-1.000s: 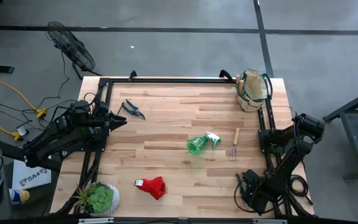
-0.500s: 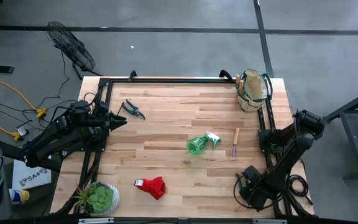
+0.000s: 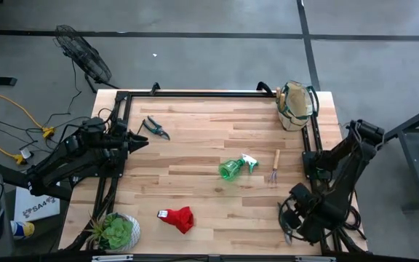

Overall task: Pick & Place Garden tools in Gardening bag
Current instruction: Put the right shear scissors into the gardening bag

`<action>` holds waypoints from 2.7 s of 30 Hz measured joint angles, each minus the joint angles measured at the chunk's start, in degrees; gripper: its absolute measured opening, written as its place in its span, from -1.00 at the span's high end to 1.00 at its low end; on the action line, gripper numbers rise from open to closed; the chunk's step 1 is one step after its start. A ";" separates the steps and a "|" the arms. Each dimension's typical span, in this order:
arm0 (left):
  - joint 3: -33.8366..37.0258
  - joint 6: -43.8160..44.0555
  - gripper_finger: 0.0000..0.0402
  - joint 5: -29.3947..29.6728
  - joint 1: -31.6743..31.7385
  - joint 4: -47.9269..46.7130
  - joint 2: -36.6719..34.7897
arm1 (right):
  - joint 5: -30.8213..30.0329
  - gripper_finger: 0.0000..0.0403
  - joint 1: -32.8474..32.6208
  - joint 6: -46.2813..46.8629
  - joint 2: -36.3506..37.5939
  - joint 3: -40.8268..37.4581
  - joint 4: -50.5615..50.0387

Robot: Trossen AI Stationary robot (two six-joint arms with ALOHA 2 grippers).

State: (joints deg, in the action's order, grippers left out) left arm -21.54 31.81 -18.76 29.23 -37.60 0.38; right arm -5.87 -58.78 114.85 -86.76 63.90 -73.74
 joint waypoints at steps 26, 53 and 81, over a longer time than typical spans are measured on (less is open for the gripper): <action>0.00 0.00 0.23 -0.04 0.01 0.07 0.02 | -16.14 0.98 1.31 1.31 0.46 15.54 -16.27; -0.02 0.00 0.23 -0.03 0.02 0.07 0.01 | -43.39 0.98 23.19 -29.65 0.50 34.09 -16.25; -0.02 0.00 0.23 -0.03 0.02 0.07 0.02 | -43.63 0.99 50.01 -49.04 4.91 44.11 -16.32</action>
State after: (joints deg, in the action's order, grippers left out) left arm -21.56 31.81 -18.79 29.25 -37.54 0.40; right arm -49.50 -8.78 65.81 -81.85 108.00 -90.06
